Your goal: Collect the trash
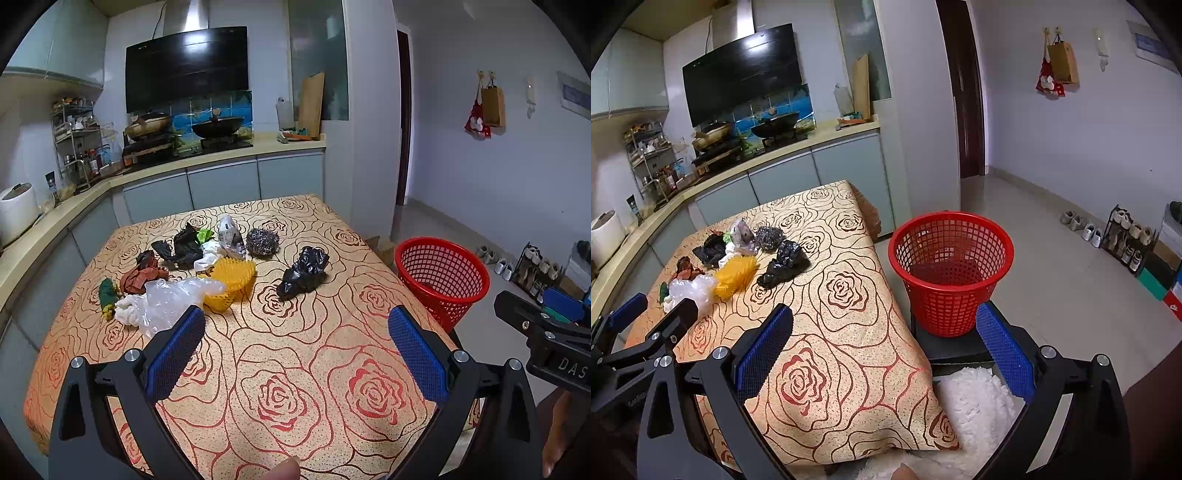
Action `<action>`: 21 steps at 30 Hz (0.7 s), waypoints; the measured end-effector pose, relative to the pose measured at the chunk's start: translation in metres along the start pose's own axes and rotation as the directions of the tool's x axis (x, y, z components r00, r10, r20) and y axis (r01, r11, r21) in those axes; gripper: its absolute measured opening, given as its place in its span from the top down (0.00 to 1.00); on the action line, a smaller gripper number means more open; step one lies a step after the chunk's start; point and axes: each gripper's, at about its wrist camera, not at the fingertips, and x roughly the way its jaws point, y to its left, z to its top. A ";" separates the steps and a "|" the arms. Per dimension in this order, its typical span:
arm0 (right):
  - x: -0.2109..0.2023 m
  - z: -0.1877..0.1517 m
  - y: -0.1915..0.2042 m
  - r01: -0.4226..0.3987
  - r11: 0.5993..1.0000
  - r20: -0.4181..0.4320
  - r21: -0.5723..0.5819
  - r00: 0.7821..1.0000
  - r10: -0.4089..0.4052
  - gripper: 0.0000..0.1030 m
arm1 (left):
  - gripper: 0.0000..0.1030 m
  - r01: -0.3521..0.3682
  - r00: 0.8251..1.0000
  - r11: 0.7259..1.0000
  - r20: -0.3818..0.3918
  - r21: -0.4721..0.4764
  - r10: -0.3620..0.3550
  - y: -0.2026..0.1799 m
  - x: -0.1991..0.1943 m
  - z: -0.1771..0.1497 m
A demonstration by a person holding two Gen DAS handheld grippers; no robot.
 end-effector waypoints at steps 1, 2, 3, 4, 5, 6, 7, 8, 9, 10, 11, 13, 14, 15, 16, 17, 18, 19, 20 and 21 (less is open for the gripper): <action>0.000 0.000 0.000 0.001 1.000 -0.001 0.000 1.000 -0.001 0.06 | 0.07 -0.001 1.000 1.000 0.001 -0.001 0.001 0.000 0.000 0.000; 0.000 0.000 0.000 0.001 1.000 -0.001 -0.001 1.000 -0.001 0.06 | 0.07 -0.001 1.000 1.000 0.001 -0.001 0.001 0.001 0.000 0.000; 0.000 0.000 0.000 0.000 1.000 0.000 0.001 1.000 0.000 0.06 | 0.07 -0.001 1.000 1.000 0.001 -0.001 0.001 0.000 0.000 0.000; 0.000 -0.001 0.000 0.000 1.000 0.000 0.003 1.000 0.000 0.06 | 0.07 -0.002 1.000 1.000 0.002 0.000 0.002 0.000 -0.001 -0.001; 0.000 -0.001 0.000 -0.001 1.000 0.000 0.002 1.000 0.001 0.06 | 0.07 -0.003 1.000 1.000 0.002 -0.001 0.003 0.000 -0.001 -0.001; 0.000 0.000 0.001 -0.003 1.000 0.000 0.003 1.000 0.003 0.06 | 0.07 -0.003 1.000 1.000 0.002 -0.001 0.003 0.000 -0.001 0.000; -0.001 0.000 0.001 -0.003 1.000 0.000 0.002 1.000 0.003 0.06 | 0.07 -0.002 1.000 1.000 0.002 -0.001 0.002 0.000 -0.001 0.000; -0.001 0.000 0.001 -0.004 1.000 -0.001 0.003 1.000 0.004 0.06 | 0.07 -0.002 1.000 1.000 0.003 -0.001 0.002 0.000 -0.002 0.000; -0.001 0.000 0.001 -0.006 1.000 0.001 0.004 1.000 0.006 0.06 | 0.07 -0.003 1.000 1.000 0.004 0.001 0.003 0.000 -0.002 0.000; -0.001 0.000 0.001 -0.007 1.000 0.003 0.003 1.000 0.007 0.06 | 0.07 -0.008 1.000 1.000 0.006 0.003 0.008 0.000 -0.002 0.000; -0.002 0.000 0.002 -0.007 1.000 0.004 0.002 1.000 0.007 0.06 | 0.07 -0.012 1.000 1.000 0.010 0.006 0.012 0.000 -0.003 0.000; -0.003 0.001 0.002 -0.007 1.000 0.006 0.000 1.000 0.007 0.06 | 0.07 -0.012 1.000 1.000 0.014 0.009 0.012 0.000 -0.004 0.001; -0.003 0.002 0.003 -0.007 1.000 0.008 0.000 1.000 0.007 0.06 | 0.07 -0.010 1.000 1.000 0.015 0.008 0.010 0.000 -0.004 0.001; -0.003 0.002 0.003 -0.007 1.000 0.009 0.000 1.000 0.007 0.06 | 0.07 -0.008 1.000 1.000 0.015 0.007 0.008 0.001 -0.004 0.001; -0.003 0.002 0.003 -0.005 1.000 0.009 0.000 1.000 0.005 0.06 | 0.07 -0.006 1.000 1.000 0.015 0.006 0.006 0.001 -0.004 0.001; -0.003 0.002 0.003 -0.004 1.000 0.009 0.001 1.000 0.004 0.06 | 0.07 -0.005 1.000 1.000 0.014 0.007 0.005 0.000 -0.004 0.002; -0.003 0.002 0.002 -0.005 1.000 0.009 0.000 1.000 0.005 0.06 | 0.07 -0.004 1.000 1.000 0.015 0.007 0.004 0.000 -0.004 0.002; -0.003 0.002 0.002 -0.004 1.000 0.009 0.000 1.000 0.004 0.06 | 0.07 -0.004 1.000 1.000 0.015 0.009 0.004 0.000 -0.004 0.002; -0.003 0.002 0.002 -0.002 1.000 0.010 -0.001 1.000 0.002 0.06 | 0.07 -0.004 1.000 1.000 0.016 0.011 0.004 -0.001 -0.004 0.002; -0.003 0.002 0.002 0.003 1.000 0.012 -0.003 1.000 -0.003 0.06 | 0.07 -0.004 1.000 1.000 0.015 0.011 0.004 -0.001 -0.004 0.002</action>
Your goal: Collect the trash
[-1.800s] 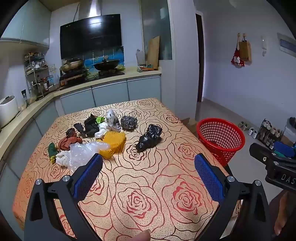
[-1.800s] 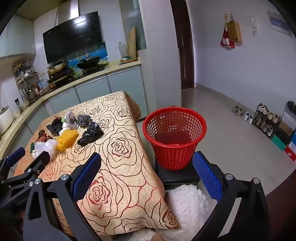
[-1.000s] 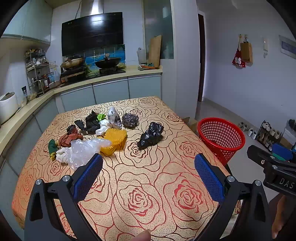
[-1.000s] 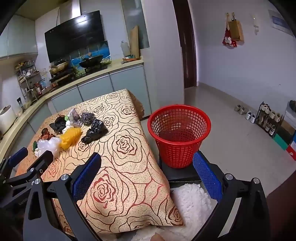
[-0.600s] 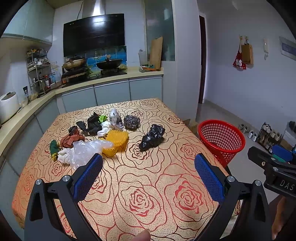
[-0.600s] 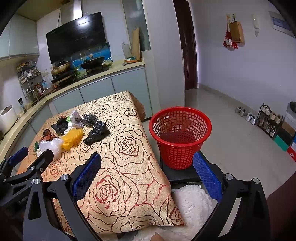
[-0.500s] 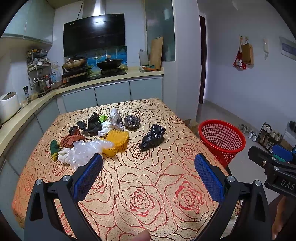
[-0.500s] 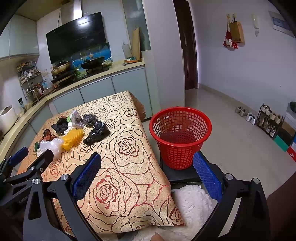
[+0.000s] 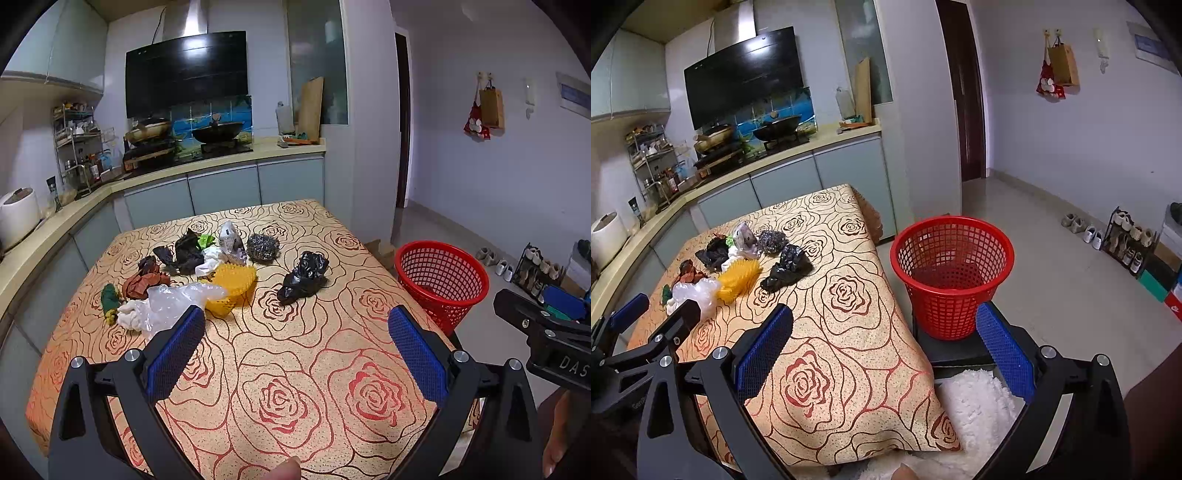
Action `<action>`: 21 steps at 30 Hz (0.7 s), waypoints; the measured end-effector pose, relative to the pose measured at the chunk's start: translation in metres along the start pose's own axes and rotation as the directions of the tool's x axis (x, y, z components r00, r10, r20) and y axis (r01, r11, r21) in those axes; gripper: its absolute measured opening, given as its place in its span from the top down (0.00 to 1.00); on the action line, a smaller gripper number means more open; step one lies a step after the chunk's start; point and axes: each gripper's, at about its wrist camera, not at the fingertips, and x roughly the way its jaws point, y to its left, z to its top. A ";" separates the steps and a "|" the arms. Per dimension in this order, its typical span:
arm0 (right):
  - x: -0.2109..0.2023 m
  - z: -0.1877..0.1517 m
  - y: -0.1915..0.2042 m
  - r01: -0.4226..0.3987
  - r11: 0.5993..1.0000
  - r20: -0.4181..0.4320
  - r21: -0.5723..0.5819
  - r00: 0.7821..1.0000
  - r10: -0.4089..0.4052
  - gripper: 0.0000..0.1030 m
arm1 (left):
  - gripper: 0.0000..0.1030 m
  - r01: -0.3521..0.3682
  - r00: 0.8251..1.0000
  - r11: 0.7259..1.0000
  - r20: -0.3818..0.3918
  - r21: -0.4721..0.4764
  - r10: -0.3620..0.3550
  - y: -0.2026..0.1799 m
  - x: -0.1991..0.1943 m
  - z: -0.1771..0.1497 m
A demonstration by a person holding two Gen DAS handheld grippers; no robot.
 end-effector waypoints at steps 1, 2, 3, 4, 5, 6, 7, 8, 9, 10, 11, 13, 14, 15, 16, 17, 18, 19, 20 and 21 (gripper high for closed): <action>0.000 0.000 0.000 0.001 1.000 0.000 -0.001 1.000 -0.001 0.06 | 0.07 0.001 1.000 1.000 0.000 0.000 -0.001 0.000 0.000 0.000; 0.000 0.000 0.000 0.000 1.000 -0.001 0.000 1.000 0.000 0.06 | 0.07 0.002 1.000 1.000 0.000 0.000 -0.002 0.000 0.000 0.000; 0.000 0.000 0.000 0.000 1.000 -0.001 0.001 1.000 0.000 0.06 | 0.07 0.002 1.000 1.000 0.000 0.001 -0.002 0.000 0.000 0.000; 0.000 -0.001 0.000 0.002 1.000 0.001 0.000 1.000 -0.002 0.06 | 0.07 0.001 1.000 1.000 0.000 0.001 -0.001 0.000 0.001 0.000; 0.000 -0.001 0.000 0.003 1.000 0.000 0.000 1.000 -0.003 0.06 | 0.07 0.001 1.000 1.000 -0.001 0.002 -0.001 -0.003 -0.001 -0.001; 0.000 -0.001 0.000 0.002 1.000 0.000 0.000 1.000 -0.002 0.06 | 0.07 0.002 1.000 1.000 -0.001 0.001 -0.002 -0.002 -0.001 -0.001; 0.000 -0.001 0.000 0.002 1.000 0.001 0.001 1.000 -0.002 0.06 | 0.07 0.003 1.000 1.000 -0.002 0.000 -0.003 -0.002 -0.001 -0.001; 0.000 -0.001 0.000 0.003 1.000 0.000 0.003 1.000 -0.003 0.06 | 0.07 0.004 1.000 1.000 -0.002 -0.001 -0.004 -0.002 -0.001 -0.001; 0.000 -0.002 -0.001 0.004 1.000 -0.001 0.005 1.000 -0.004 0.06 | 0.07 0.005 1.000 1.000 -0.003 -0.001 -0.005 -0.002 -0.001 0.000; 0.000 -0.002 -0.002 0.006 1.000 -0.001 0.007 1.000 -0.006 0.06 | 0.07 0.007 1.000 1.000 -0.004 0.000 -0.007 -0.003 -0.001 0.000; 0.000 -0.002 -0.002 0.008 1.000 -0.001 0.010 1.000 -0.008 0.06 | 0.07 0.010 1.000 1.000 -0.005 0.001 -0.010 -0.004 -0.001 0.000; 0.001 -0.002 -0.004 0.013 1.000 -0.005 0.016 1.000 -0.013 0.06 | 0.07 0.015 1.000 1.000 -0.007 0.006 -0.015 -0.006 -0.001 0.000; 0.001 -0.002 -0.006 0.016 1.000 -0.007 0.020 1.000 -0.016 0.06 | 0.07 0.018 1.000 1.000 -0.008 0.010 -0.018 -0.007 -0.001 0.001; 0.002 -0.003 -0.007 0.018 1.000 -0.009 0.023 1.000 -0.018 0.06 | 0.07 0.018 1.000 1.000 -0.010 0.013 -0.018 -0.008 0.001 0.001; 0.003 -0.003 -0.008 0.020 0.999 -0.012 0.026 1.000 -0.020 0.06 | 0.07 0.021 1.000 1.000 -0.012 0.020 -0.021 -0.011 0.003 0.001; 0.004 -0.004 -0.010 0.023 0.999 -0.014 0.030 1.000 -0.023 0.06 | 0.07 0.025 1.000 0.999 -0.013 0.024 -0.025 -0.012 0.003 0.001; 0.005 -0.004 -0.011 0.027 0.999 -0.017 0.032 1.000 -0.026 0.06 | 0.07 0.028 1.000 0.999 -0.013 0.028 -0.028 -0.014 0.004 0.002; 0.006 -0.004 -0.012 0.029 0.999 -0.020 0.036 0.999 -0.029 0.06 | 0.07 0.030 0.999 0.999 -0.014 0.031 -0.030 -0.015 0.004 0.002; 0.006 -0.004 -0.013 0.031 0.999 -0.021 0.040 0.999 -0.030 0.06 | 0.07 0.032 0.999 0.999 -0.014 0.034 -0.032 -0.016 0.005 0.002; 0.007 -0.004 -0.015 0.032 0.999 -0.021 0.044 0.999 -0.032 0.06 | 0.07 0.034 0.999 0.999 -0.014 0.037 -0.033 -0.017 0.005 0.003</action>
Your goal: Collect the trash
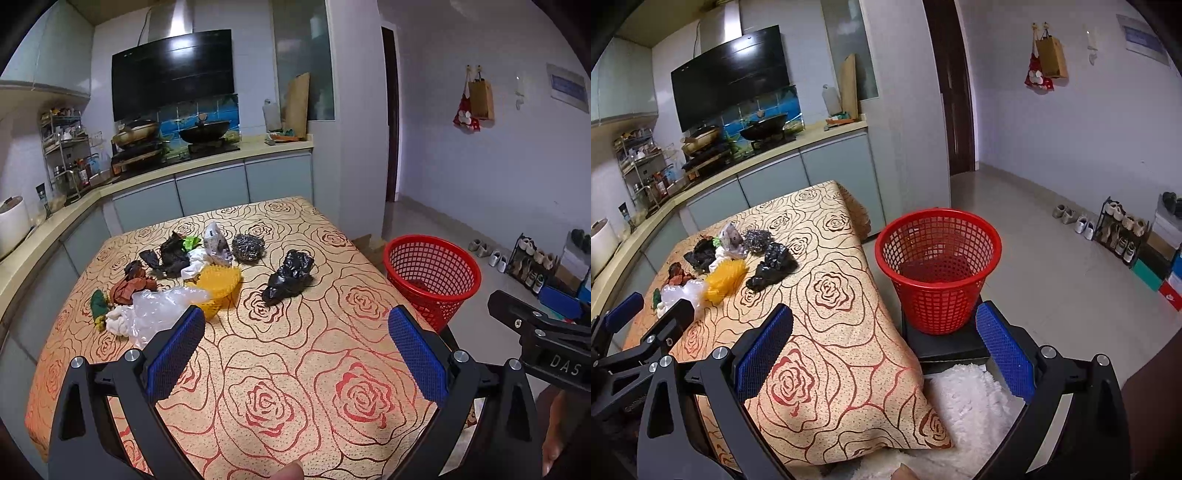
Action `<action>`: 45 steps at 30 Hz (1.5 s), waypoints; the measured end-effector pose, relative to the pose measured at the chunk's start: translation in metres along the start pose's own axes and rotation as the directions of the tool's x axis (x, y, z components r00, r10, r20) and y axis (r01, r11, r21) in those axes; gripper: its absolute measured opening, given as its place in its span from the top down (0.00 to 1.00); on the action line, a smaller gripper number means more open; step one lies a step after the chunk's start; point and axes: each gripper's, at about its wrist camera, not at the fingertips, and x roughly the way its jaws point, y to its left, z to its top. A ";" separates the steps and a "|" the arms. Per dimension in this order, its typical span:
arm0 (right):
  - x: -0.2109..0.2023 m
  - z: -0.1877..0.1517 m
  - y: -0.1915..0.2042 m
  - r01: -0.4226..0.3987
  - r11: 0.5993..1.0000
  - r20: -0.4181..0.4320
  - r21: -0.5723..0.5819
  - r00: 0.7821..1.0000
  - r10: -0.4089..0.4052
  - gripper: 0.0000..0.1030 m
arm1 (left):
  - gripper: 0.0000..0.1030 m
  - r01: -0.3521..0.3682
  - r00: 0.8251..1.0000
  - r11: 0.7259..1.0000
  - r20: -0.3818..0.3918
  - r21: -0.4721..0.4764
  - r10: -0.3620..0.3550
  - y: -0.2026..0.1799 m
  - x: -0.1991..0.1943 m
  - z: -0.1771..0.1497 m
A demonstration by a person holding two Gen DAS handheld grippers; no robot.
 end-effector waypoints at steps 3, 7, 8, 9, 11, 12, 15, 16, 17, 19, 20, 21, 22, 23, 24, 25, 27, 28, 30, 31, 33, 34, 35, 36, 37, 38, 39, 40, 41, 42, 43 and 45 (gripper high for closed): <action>0.002 0.001 -0.003 0.006 1.000 0.000 0.009 1.000 -0.006 0.06 | 0.07 0.006 1.000 1.000 0.001 0.007 -0.006 -0.003 0.003 0.003; 0.005 0.002 -0.009 0.018 1.000 -0.002 0.024 1.000 -0.018 0.06 | 0.07 0.019 1.000 1.000 0.005 0.019 -0.019 -0.009 0.008 0.008; 0.006 0.002 -0.011 0.023 0.999 -0.004 0.028 1.000 -0.023 0.06 | 0.07 0.022 1.000 0.999 0.006 0.023 -0.023 -0.011 0.010 0.009; 0.007 0.002 -0.013 0.026 0.999 -0.005 0.032 1.000 -0.026 0.06 | 0.07 0.027 1.000 0.999 0.007 0.028 -0.027 -0.013 0.011 0.010; 0.009 0.002 -0.017 0.035 0.999 -0.008 0.040 0.999 -0.035 0.06 | 0.07 0.034 0.999 0.999 0.008 0.037 -0.035 -0.017 0.014 0.011; 0.009 0.002 -0.018 0.040 0.998 -0.008 0.044 0.999 -0.040 0.06 | 0.07 0.037 0.999 0.998 0.008 0.041 -0.038 -0.018 0.015 0.012; 0.011 0.003 -0.022 0.051 0.997 -0.008 0.053 0.999 -0.051 0.06 | 0.07 0.044 0.999 0.998 0.005 0.045 -0.044 -0.018 0.021 0.013; 0.011 0.004 -0.023 0.055 0.997 -0.008 0.055 0.998 -0.055 0.06 | 0.07 0.045 0.999 0.998 0.004 0.046 -0.046 -0.019 0.022 0.013; 0.012 0.004 -0.024 0.059 0.997 -0.008 0.058 0.998 -0.059 0.06 | 0.07 0.045 0.999 0.998 0.003 0.048 -0.045 -0.019 0.023 0.013; 0.012 0.004 -0.026 0.065 0.996 -0.008 0.064 0.998 -0.064 0.06 | 0.07 0.046 0.999 0.998 0.003 0.049 -0.046 -0.020 0.025 0.014; 0.013 0.004 -0.027 0.067 0.995 -0.008 0.067 0.998 -0.066 0.06 | 0.07 0.047 0.999 0.998 0.003 0.048 -0.047 -0.020 0.026 0.014; 0.013 0.005 -0.028 0.068 0.995 -0.009 0.070 0.998 -0.067 0.06 | 0.07 0.047 0.999 0.998 0.003 0.047 -0.047 -0.019 0.026 0.014; 0.013 0.004 -0.029 0.070 0.995 -0.009 0.071 0.998 -0.069 0.06 | 0.07 0.046 0.999 0.998 0.004 0.047 -0.046 -0.019 0.026 0.014; 0.013 0.004 -0.029 0.071 0.995 -0.009 0.073 0.997 -0.071 0.06 | 0.07 0.045 0.999 0.998 0.006 0.047 -0.045 -0.019 0.026 0.015; 0.013 0.004 -0.030 0.071 0.995 -0.008 0.074 0.997 -0.071 0.06 | 0.07 0.045 0.999 0.998 0.007 0.045 -0.045 -0.018 0.026 0.014; 0.012 0.004 -0.030 0.071 0.995 -0.008 0.075 0.997 -0.071 0.06 | 0.07 0.043 0.999 0.998 0.008 0.045 -0.043 -0.020 0.025 0.015; 0.012 0.004 -0.030 0.071 0.995 -0.006 0.073 0.998 -0.070 0.06 | 0.07 0.042 0.999 0.998 0.009 0.041 -0.043 -0.020 0.025 0.015; 0.012 0.004 -0.030 0.071 0.995 -0.006 0.073 0.997 -0.071 0.06 | 0.07 0.041 0.999 0.998 0.010 0.041 -0.041 -0.020 0.026 0.015; 0.012 0.004 -0.030 0.070 0.995 -0.007 0.073 0.998 -0.070 0.06 | 0.07 0.040 0.999 0.998 0.011 0.039 -0.040 -0.020 0.027 0.015; 0.012 0.004 -0.030 0.069 0.995 -0.007 0.073 0.998 -0.069 0.06 | 0.07 0.039 0.999 0.999 0.010 0.038 -0.039 -0.020 0.028 0.016; 0.012 0.005 -0.030 0.069 0.995 -0.008 0.070 0.998 -0.069 0.06 | 0.07 0.041 0.999 0.999 0.009 0.031 -0.041 -0.013 0.023 0.014; 0.012 0.005 -0.030 0.069 0.995 -0.008 0.069 0.998 -0.069 0.06 | 0.07 0.040 0.999 0.999 0.008 0.029 -0.041 -0.012 0.023 0.014; 0.012 0.005 -0.028 0.070 0.995 -0.010 0.069 0.998 -0.069 0.06 | 0.07 0.040 0.999 0.999 0.008 0.025 -0.041 -0.011 0.024 0.014; 0.012 0.005 -0.028 0.069 0.995 -0.011 0.068 0.998 -0.068 0.06 | 0.07 0.041 0.999 0.999 0.007 0.023 -0.041 -0.010 0.024 0.013; 0.013 0.005 -0.025 0.069 0.995 -0.013 0.066 0.998 -0.068 0.06 | 0.07 0.040 0.999 0.999 0.006 0.022 -0.040 -0.009 0.024 0.013; 0.013 0.006 -0.024 0.069 0.996 -0.015 0.064 0.998 -0.068 0.06 | 0.07 0.038 0.999 0.999 0.005 0.020 -0.039 -0.008 0.024 0.013; 0.014 0.006 -0.023 0.069 0.996 -0.017 0.063 0.998 -0.068 0.06 | 0.07 0.037 0.999 0.999 0.004 0.017 -0.037 -0.006 0.025 0.013; 0.015 0.006 -0.023 0.067 0.996 -0.019 0.062 0.998 -0.066 0.06 | 0.07 0.036 0.999 0.999 0.002 0.014 -0.036 -0.005 0.026 0.013; 0.016 0.007 -0.022 0.066 0.996 -0.021 0.059 0.998 -0.065 0.06 | 0.07 0.034 0.999 0.999 -0.001 0.010 -0.034 -0.003 0.027 0.013; 0.018 0.008 -0.021 0.066 0.996 -0.024 0.055 0.998 -0.065 0.06 | 0.07 0.031 0.999 0.999 -0.004 0.006 -0.031 -0.001 0.028 0.012; 0.020 0.008 -0.020 0.066 0.996 -0.026 0.052 0.998 -0.064 0.06 | 0.07 0.027 1.000 1.000 -0.007 0.002 -0.027 0.001 0.029 0.012; 0.024 0.009 -0.018 0.064 0.997 -0.030 0.046 0.998 -0.062 0.06 | 0.07 0.018 1.000 1.000 -0.015 -0.008 -0.018 0.006 0.033 0.011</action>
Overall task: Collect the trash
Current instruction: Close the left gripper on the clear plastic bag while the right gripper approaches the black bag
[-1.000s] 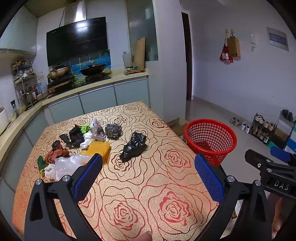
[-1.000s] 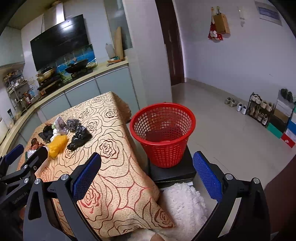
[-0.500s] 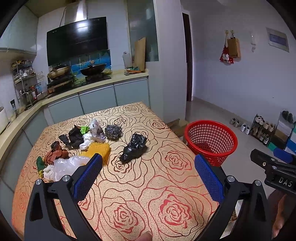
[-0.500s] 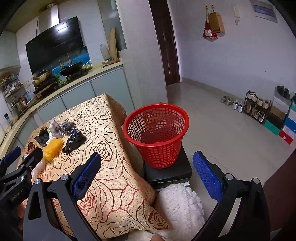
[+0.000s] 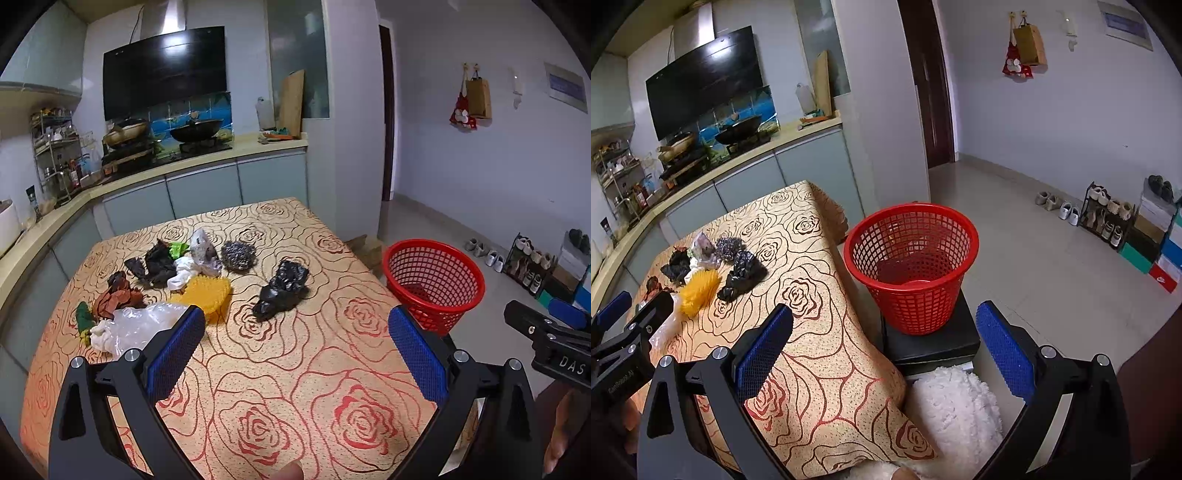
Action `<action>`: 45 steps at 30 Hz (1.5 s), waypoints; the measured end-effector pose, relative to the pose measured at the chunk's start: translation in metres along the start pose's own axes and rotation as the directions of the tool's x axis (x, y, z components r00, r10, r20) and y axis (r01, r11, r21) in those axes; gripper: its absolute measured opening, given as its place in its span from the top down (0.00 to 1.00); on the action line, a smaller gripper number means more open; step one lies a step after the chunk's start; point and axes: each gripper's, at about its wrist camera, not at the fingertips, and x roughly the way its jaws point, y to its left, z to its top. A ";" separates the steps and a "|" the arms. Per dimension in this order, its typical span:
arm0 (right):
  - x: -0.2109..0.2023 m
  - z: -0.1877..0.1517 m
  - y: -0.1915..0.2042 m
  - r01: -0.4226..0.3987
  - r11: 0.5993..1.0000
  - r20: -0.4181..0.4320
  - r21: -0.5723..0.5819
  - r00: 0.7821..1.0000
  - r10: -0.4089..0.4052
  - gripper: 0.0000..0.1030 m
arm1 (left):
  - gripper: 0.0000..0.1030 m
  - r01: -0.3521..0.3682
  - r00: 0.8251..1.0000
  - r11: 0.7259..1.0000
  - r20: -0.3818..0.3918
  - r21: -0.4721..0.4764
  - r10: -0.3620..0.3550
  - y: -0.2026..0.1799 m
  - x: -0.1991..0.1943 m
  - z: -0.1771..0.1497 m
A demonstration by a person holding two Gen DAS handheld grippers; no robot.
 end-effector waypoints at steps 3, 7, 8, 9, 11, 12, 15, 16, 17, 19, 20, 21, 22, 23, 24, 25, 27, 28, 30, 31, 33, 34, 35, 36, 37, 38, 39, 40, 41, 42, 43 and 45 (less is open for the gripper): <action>0.006 0.002 0.006 -0.006 1.000 0.000 -0.013 1.000 0.006 0.06 | 0.07 -0.012 1.000 1.000 -0.014 -0.019 0.012 0.009 0.006 -0.001; 0.013 0.007 0.018 -0.026 0.998 0.015 -0.054 1.000 0.027 0.06 | 0.07 -0.038 0.999 0.998 -0.027 -0.044 0.037 0.026 0.014 -0.002; 0.015 0.008 0.022 -0.032 0.997 0.017 -0.067 0.999 0.033 0.06 | 0.07 -0.043 0.999 0.998 -0.029 -0.050 0.042 0.031 0.015 -0.002; 0.016 0.010 0.025 -0.037 0.996 0.017 -0.076 0.999 0.038 0.06 | 0.07 -0.050 0.998 0.997 -0.031 -0.057 0.049 0.036 0.017 -0.002; 0.020 0.013 0.032 -0.050 0.995 0.017 -0.091 0.999 0.052 0.06 | 0.07 -0.074 0.997 0.995 -0.039 -0.073 0.072 0.051 0.020 -0.004; 0.022 0.015 0.035 -0.053 0.994 0.016 -0.100 0.998 0.055 0.06 | 0.07 -0.083 0.996 0.993 -0.043 -0.080 0.080 0.057 0.022 -0.004; 0.032 0.018 0.043 -0.067 0.990 -0.004 -0.120 0.998 0.067 0.06 | 0.07 -0.117 0.992 0.986 -0.060 -0.114 0.111 0.082 0.029 -0.006; 0.037 0.018 0.046 -0.074 0.990 -0.016 -0.123 0.997 0.073 0.06 | 0.07 -0.132 0.990 0.984 -0.067 -0.123 0.124 0.092 0.031 -0.007; 0.043 0.019 0.049 -0.082 0.989 -0.033 -0.125 0.996 0.078 0.06 | 0.07 -0.142 0.988 0.982 -0.072 -0.125 0.134 0.099 0.032 -0.009; 0.050 0.019 0.053 -0.086 0.988 -0.047 -0.127 0.996 0.081 0.06 | 0.07 -0.166 0.984 0.978 -0.085 -0.125 0.156 0.114 0.035 -0.012; 0.054 0.020 0.056 -0.089 0.987 -0.052 -0.131 0.995 0.082 0.06 | 0.07 -0.184 0.980 0.974 -0.099 -0.130 0.172 0.126 0.036 -0.015; 0.058 0.020 0.059 -0.089 0.987 -0.059 -0.135 0.995 0.082 0.06 | 0.07 -0.196 0.977 0.971 -0.108 -0.135 0.183 0.134 0.038 -0.017; 0.062 0.020 0.061 -0.092 0.986 -0.068 -0.137 0.994 0.083 0.06 | 0.07 -0.206 0.975 0.968 -0.115 -0.142 0.191 0.141 0.038 -0.019; 0.066 0.020 0.064 -0.096 0.985 -0.078 -0.140 0.993 0.086 0.06 | 0.07 -0.216 0.972 0.964 -0.124 -0.154 0.198 0.152 0.039 -0.021; 0.072 0.020 0.067 -0.102 0.984 -0.092 -0.145 0.992 0.090 0.06 | 0.07 -0.225 0.970 0.960 -0.131 -0.165 0.204 0.159 0.039 -0.023; 0.076 0.020 0.071 -0.106 0.983 -0.099 -0.150 0.991 0.091 0.06 | 0.07 -0.234 0.968 0.956 -0.137 -0.177 0.211 0.167 0.039 -0.025; 0.083 0.022 0.078 -0.114 0.979 -0.112 -0.168 0.989 0.096 0.06 | 0.07 -0.244 0.965 0.948 -0.148 -0.203 0.217 0.181 0.039 -0.029; 0.086 0.023 0.082 -0.119 0.978 -0.117 -0.174 0.988 0.099 0.06 | 0.07 -0.243 0.965 0.947 -0.153 -0.209 0.214 0.184 0.039 -0.030; 0.093 0.025 0.089 -0.138 0.974 -0.134 -0.182 0.984 0.114 0.06 | 0.07 -0.238 0.964 0.947 -0.167 -0.214 0.205 0.189 0.043 -0.031; 0.096 0.026 0.092 -0.147 0.972 -0.141 -0.183 0.982 0.122 0.06 | 0.07 -0.232 0.965 0.950 -0.172 -0.210 0.198 0.190 0.046 -0.031; 0.102 0.028 0.099 -0.168 0.968 -0.156 -0.187 0.978 0.140 0.06 | 0.07 -0.217 0.966 0.956 -0.183 -0.199 0.182 0.187 0.052 -0.031; 0.104 0.028 0.102 -0.174 0.966 -0.160 -0.190 0.977 0.144 0.06 | 0.07 -0.211 0.966 0.958 -0.190 -0.193 0.175 0.186 0.057 -0.031; 0.107 0.029 0.105 -0.180 0.964 -0.163 -0.194 0.975 0.149 0.06 | 0.07 -0.203 0.966 0.962 -0.195 -0.184 0.167 0.184 0.063 -0.031; 0.108 0.030 0.107 -0.183 0.964 -0.165 -0.195 0.975 0.152 0.06 | 0.07 -0.197 0.967 0.965 -0.199 -0.175 0.161 0.182 0.066 -0.030; 0.110 0.031 0.110 -0.186 0.963 -0.167 -0.196 0.974 0.154 0.06 | 0.07 -0.192 0.967 0.967 -0.202 -0.166 0.157 0.180 0.070 -0.028; 0.112 0.032 0.111 -0.186 0.962 -0.169 -0.197 0.974 0.154 0.06 | 0.07 -0.187 0.967 0.970 -0.204 -0.157 0.154 0.178 0.075 -0.026; 0.114 0.033 0.113 -0.186 0.962 -0.173 -0.200 0.973 0.152 0.06 | 0.07 -0.185 0.966 0.971 -0.208 -0.151 0.151 0.177 0.080 -0.024; 0.116 0.033 0.115 -0.184 0.962 -0.177 -0.202 0.973 0.149 0.06 | 0.07 -0.183 0.965 0.972 -0.214 -0.150 0.149 0.177 0.086 -0.023; 0.118 0.034 0.116 -0.182 0.962 -0.179 -0.204 0.973 0.147 0.06 | 0.07 -0.182 0.964 0.972 -0.221 -0.150 0.147 0.178 0.091 -0.021; 0.120 0.035 0.118 -0.182 0.962 -0.184 -0.205 0.972 0.145 0.06 | 0.07 -0.183 0.963 0.972 -0.226 -0.150 0.146 0.179 0.096 -0.021; 0.122 0.035 0.119 -0.182 0.962 -0.187 -0.205 0.972 0.144 0.06 | 0.07 -0.181 0.962 0.972 -0.231 -0.151 0.143 0.179 0.100 -0.020; 0.126 0.036 0.120 -0.181 0.963 -0.193 -0.202 0.971 0.142 0.06 | 0.07 -0.178 0.959 0.973 -0.246 -0.150 0.137 0.181 0.107 -0.019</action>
